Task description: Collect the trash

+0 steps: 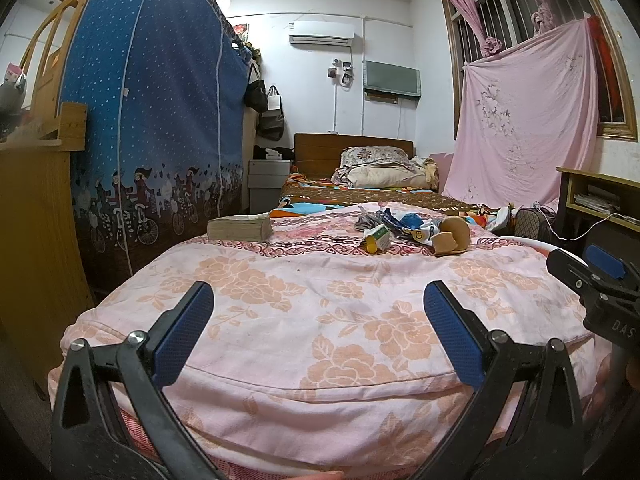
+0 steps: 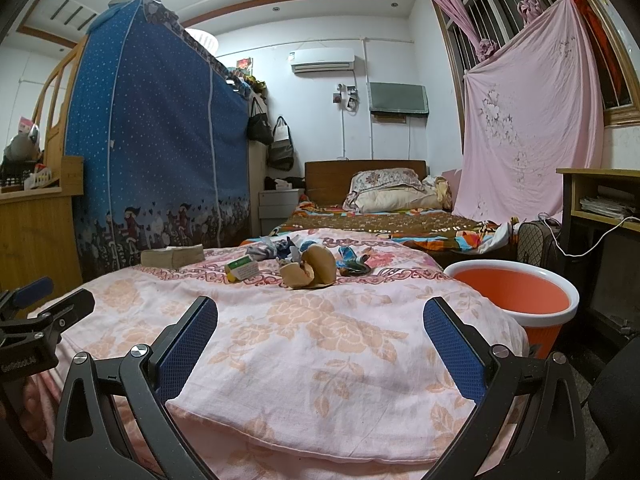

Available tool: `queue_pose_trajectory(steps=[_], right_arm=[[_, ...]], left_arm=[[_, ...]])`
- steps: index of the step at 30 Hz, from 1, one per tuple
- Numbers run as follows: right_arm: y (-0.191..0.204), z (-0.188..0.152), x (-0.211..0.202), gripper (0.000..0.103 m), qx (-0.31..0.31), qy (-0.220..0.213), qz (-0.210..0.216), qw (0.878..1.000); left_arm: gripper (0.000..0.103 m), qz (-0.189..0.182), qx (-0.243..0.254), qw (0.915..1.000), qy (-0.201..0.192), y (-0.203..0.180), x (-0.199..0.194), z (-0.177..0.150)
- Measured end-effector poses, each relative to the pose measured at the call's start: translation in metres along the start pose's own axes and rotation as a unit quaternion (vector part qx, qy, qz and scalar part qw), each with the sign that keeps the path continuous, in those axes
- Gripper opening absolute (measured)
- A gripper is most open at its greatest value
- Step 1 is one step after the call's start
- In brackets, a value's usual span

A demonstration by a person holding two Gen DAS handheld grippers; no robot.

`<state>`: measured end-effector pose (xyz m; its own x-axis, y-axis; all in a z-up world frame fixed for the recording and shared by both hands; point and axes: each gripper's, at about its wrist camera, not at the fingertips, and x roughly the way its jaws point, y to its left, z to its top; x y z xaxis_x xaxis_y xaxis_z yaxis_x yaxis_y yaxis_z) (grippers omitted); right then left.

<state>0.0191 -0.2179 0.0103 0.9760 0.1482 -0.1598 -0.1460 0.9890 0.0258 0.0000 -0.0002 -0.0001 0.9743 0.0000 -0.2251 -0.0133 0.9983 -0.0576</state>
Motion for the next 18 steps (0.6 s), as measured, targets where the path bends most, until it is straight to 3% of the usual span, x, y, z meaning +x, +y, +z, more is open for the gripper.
queue_pose_trajectory(steps=[18], right_arm=[[-0.0009, 0.0004, 0.0006, 0.103, 0.001, 0.001, 0.0, 1.0]], left_arm=[[0.091, 0.0, 0.002, 1.0, -0.001, -0.0018, 0.0, 0.0015]])
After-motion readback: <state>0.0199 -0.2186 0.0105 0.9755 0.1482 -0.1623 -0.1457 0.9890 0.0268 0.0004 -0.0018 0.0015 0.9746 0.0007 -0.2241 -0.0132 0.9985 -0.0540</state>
